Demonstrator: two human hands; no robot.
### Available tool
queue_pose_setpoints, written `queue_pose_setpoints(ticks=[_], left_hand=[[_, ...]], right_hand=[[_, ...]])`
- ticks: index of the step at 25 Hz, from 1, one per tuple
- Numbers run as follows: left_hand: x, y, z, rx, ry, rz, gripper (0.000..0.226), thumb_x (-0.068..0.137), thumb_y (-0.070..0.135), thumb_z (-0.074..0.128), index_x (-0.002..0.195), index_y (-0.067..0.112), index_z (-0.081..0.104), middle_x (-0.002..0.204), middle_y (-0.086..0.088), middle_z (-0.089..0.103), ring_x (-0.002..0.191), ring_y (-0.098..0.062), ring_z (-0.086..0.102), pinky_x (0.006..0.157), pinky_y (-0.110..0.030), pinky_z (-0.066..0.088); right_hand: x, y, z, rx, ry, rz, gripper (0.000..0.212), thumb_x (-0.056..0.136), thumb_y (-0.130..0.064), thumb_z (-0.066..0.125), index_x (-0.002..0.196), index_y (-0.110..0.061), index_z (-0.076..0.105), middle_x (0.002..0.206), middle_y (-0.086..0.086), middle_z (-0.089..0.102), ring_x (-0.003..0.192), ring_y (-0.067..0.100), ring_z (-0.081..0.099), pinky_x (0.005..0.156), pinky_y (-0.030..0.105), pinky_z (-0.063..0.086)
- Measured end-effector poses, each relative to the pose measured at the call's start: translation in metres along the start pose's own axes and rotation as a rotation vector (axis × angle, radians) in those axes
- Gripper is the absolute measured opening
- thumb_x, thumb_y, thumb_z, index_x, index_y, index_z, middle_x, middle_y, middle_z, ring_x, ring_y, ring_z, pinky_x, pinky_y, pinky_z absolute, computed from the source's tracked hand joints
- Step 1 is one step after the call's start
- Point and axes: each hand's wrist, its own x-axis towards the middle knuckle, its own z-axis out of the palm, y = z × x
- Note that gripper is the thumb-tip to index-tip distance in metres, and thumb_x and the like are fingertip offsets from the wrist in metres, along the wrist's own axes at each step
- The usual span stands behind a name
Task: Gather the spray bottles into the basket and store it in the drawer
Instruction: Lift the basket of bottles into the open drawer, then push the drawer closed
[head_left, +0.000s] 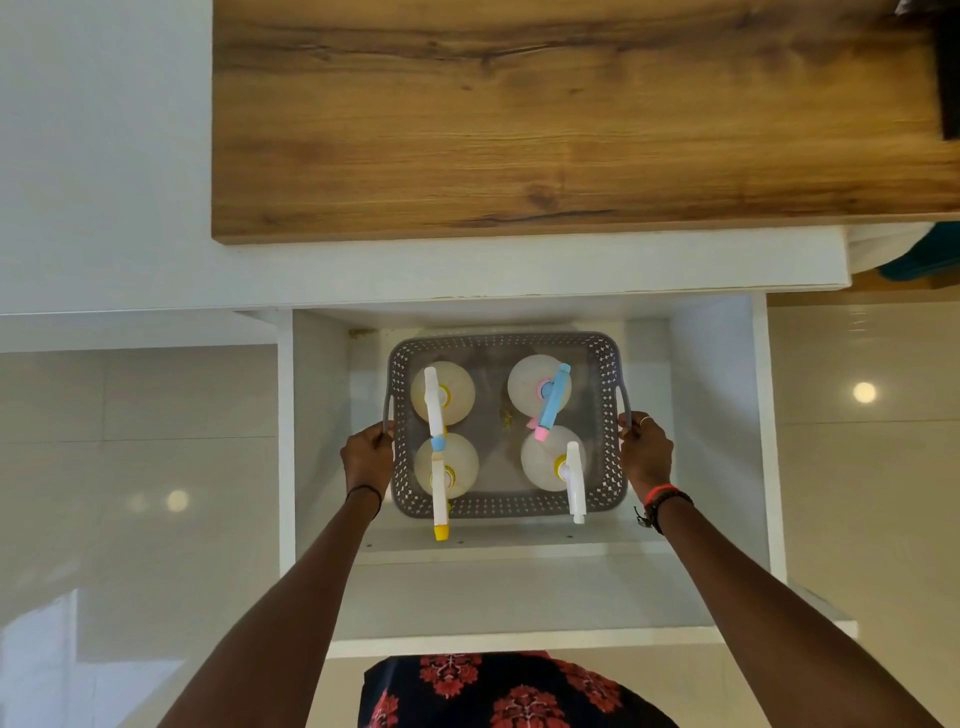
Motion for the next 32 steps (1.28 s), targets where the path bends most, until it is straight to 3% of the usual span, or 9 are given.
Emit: queue_pose_setpoints(ticks=[6,9,12,14,18,23,26,29,32], left_hand=[[0.0,-0.002,0.0,-0.041,-0.001,0.004,0.024,0.094,0.011,0.053,0.104,0.001,0.072,0.084,-0.012,0.065,0.081,-0.022,0.055,0.08,-0.028,0.042],[-0.006,0.002,-0.003,-0.042,-0.023,0.003,0.019,0.093,0.007,0.05,0.084,0.009,0.067,0.078,-0.01,0.059,0.083,-0.023,0.049,0.08,-0.028,0.04],[-0.023,0.007,-0.012,-0.061,-0.011,-0.008,0.03,0.094,0.007,0.053,0.122,0.001,0.059,0.122,-0.016,0.064,0.117,-0.031,0.057,0.105,-0.033,0.04],[-0.039,0.007,-0.021,-0.073,0.002,0.018,0.036,0.095,0.006,0.052,0.13,-0.001,0.053,0.132,-0.018,0.058,0.123,-0.03,0.055,0.106,-0.031,0.039],[-0.083,0.004,-0.041,-0.056,-0.019,0.079,0.026,0.095,0.008,0.05,0.118,0.002,0.061,0.123,-0.016,0.064,0.115,-0.027,0.059,0.096,-0.025,0.04],[-0.147,-0.008,-0.06,0.217,-0.164,0.302,0.02,0.097,0.016,0.049,0.11,0.013,0.063,0.111,-0.002,0.067,0.1,-0.013,0.06,0.089,-0.021,0.045],[-0.18,-0.016,-0.062,0.43,-0.34,0.552,0.019,0.095,0.026,0.05,0.107,0.021,0.064,0.107,0.008,0.066,0.097,-0.006,0.06,0.086,-0.017,0.047],[-0.199,-0.023,-0.053,0.631,-0.576,0.703,0.036,0.09,0.047,0.048,0.115,0.025,0.06,0.115,0.01,0.061,0.102,-0.007,0.057,0.086,-0.013,0.041],[-0.196,-0.025,-0.044,0.755,-0.616,0.765,0.039,0.09,0.043,0.049,0.124,0.025,0.055,0.124,0.007,0.057,0.108,-0.011,0.054,0.091,-0.019,0.04]], right_hand=[[0.003,-0.001,-0.002,-0.035,-0.03,0.012,0.026,0.096,-0.009,0.041,0.107,0.001,0.062,0.109,0.021,0.068,0.101,0.036,0.063,0.077,0.025,0.039],[0.002,-0.005,-0.008,-0.047,-0.081,0.058,0.027,0.094,-0.004,0.044,0.116,0.003,0.058,0.115,0.021,0.066,0.103,0.035,0.063,0.075,0.024,0.042],[-0.007,-0.008,-0.019,-0.032,-0.07,0.112,0.033,0.089,0.005,0.043,0.119,0.004,0.057,0.119,0.022,0.064,0.108,0.035,0.061,0.071,0.012,0.041],[-0.021,-0.009,-0.03,-0.025,-0.028,0.187,0.039,0.084,0.008,0.038,0.116,0.002,0.06,0.121,0.02,0.062,0.112,0.035,0.058,0.079,0.02,0.041],[-0.057,-0.002,-0.049,-0.075,-0.02,0.196,0.029,0.084,0.007,0.042,0.103,0.005,0.065,0.115,0.022,0.065,0.112,0.037,0.057,0.09,0.03,0.042],[-0.119,0.005,-0.063,-0.229,-0.108,0.095,0.025,0.091,-0.003,0.04,0.085,0.005,0.064,0.096,0.024,0.069,0.094,0.037,0.062,0.071,0.029,0.039],[-0.158,0.003,-0.066,-0.249,-0.368,-0.077,0.022,0.093,-0.022,0.049,0.079,-0.01,0.059,0.087,0.009,0.07,0.085,0.025,0.065,0.072,0.03,0.049],[-0.187,0.001,-0.064,-0.375,-0.724,-0.292,0.038,0.081,-0.051,0.061,0.103,-0.02,0.064,0.103,-0.008,0.066,0.095,0.005,0.06,0.081,0.019,0.047],[-0.191,0.004,-0.061,-0.574,-0.791,-0.471,0.053,0.076,-0.049,0.066,0.121,-0.023,0.057,0.119,-0.009,0.058,0.111,0.008,0.054,0.094,0.022,0.045]])
